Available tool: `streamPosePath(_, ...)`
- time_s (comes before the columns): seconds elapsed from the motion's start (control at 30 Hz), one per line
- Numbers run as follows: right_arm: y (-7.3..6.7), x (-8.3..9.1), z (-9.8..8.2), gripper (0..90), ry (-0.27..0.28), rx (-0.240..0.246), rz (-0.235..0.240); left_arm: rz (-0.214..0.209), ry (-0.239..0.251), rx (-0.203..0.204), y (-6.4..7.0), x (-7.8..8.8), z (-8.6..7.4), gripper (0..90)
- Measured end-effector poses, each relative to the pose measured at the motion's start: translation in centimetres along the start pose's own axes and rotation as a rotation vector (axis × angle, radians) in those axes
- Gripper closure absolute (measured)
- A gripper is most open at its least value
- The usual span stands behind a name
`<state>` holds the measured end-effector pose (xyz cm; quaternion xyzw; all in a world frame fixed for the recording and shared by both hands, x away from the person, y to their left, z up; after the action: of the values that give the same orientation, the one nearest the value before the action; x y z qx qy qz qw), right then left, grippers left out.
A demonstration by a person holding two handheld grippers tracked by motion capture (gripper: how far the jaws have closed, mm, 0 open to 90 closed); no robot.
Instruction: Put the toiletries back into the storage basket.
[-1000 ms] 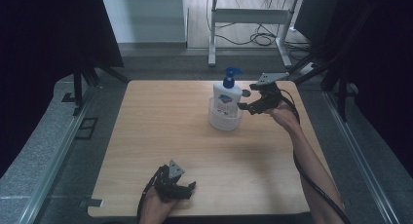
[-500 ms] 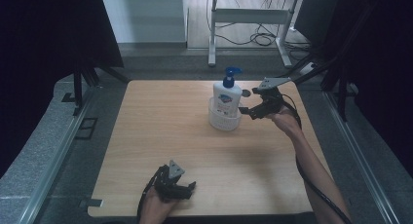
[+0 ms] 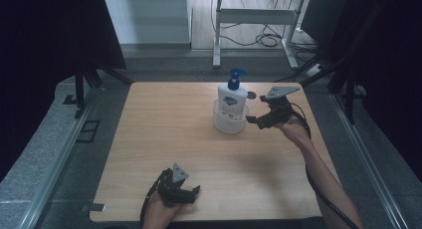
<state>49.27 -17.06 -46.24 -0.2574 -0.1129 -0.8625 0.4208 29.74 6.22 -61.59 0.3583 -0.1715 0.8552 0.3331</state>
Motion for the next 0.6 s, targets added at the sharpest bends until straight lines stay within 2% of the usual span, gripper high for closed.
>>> streamPosePath(0.6, -1.1, 1.8, -2.0, 0.0, 0.001, -0.027, -0.005, 0.001, 0.000, 0.001, 0.0, 0.0, 0.0, 11.6)
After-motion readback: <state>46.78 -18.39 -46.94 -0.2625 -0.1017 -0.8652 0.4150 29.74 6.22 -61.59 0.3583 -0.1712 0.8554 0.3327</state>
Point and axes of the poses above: each handheld gripper's, and its own axes: x roughly backward along the jaws, z roughly out of its top, y roughly to its right, the point moved 10 cm from there along -x, roughly forward along the jaws, and after that the axes turned 7 degrees about -x, right-handed, at the moved point
